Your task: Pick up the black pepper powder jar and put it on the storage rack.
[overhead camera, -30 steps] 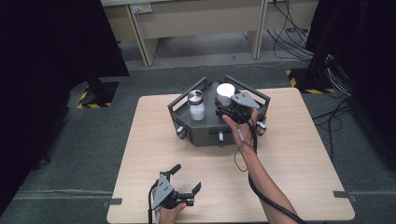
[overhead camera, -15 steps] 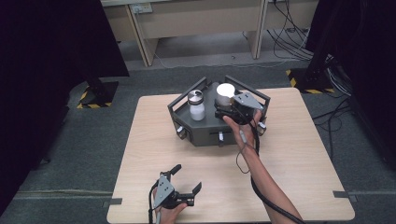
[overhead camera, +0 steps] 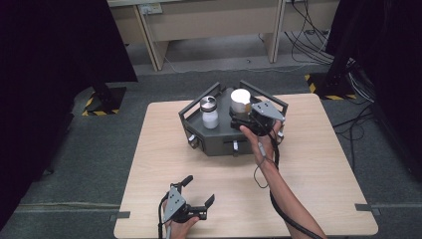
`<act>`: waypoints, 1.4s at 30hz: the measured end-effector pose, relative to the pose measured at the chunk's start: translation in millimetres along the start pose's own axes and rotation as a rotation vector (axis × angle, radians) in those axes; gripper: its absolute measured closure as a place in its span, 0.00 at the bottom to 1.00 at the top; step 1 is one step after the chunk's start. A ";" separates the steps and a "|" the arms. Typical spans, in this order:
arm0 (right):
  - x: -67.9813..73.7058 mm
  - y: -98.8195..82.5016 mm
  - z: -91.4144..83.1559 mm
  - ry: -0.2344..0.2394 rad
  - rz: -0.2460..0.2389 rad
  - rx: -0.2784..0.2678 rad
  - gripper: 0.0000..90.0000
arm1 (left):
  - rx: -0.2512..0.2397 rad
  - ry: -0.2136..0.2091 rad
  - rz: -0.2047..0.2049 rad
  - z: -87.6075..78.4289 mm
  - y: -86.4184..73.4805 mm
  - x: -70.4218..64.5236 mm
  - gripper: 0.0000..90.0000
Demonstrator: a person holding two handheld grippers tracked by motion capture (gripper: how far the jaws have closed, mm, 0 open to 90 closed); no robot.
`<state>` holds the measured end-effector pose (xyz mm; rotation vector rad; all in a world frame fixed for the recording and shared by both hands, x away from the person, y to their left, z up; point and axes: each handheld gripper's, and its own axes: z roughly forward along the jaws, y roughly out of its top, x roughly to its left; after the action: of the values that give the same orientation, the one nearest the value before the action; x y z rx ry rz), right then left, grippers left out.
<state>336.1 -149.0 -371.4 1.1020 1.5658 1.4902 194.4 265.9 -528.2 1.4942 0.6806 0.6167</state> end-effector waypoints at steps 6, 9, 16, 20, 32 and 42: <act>0.4 -2.2 -6.9 0.017 0.006 -0.010 0.02 | -0.001 0.001 0.000 -0.2 0.0 0.0 0.00; 0.5 -2.7 -11.0 0.027 0.007 -0.016 0.02 | -0.001 0.002 0.001 -0.3 0.0 0.0 0.00; -4.5 -4.5 -24.7 0.060 0.009 -0.033 0.02 | -0.002 0.005 0.000 -1.5 0.4 0.6 0.00; -7.4 -6.6 -33.8 0.076 0.011 -0.047 0.02 | -0.001 0.006 0.002 -2.1 0.6 0.7 0.00; -17.4 -13.6 -68.2 0.111 -0.001 -0.092 0.02 | -0.003 0.009 0.002 -2.8 0.2 0.4 0.00; -22.5 -28.8 -92.9 0.140 -0.009 -0.102 0.02 | -0.001 0.010 0.006 -2.7 0.3 -0.3 0.00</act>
<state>256.9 -205.9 -392.8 0.9493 1.5673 1.6526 192.2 267.5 -527.8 1.4934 0.6832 0.6292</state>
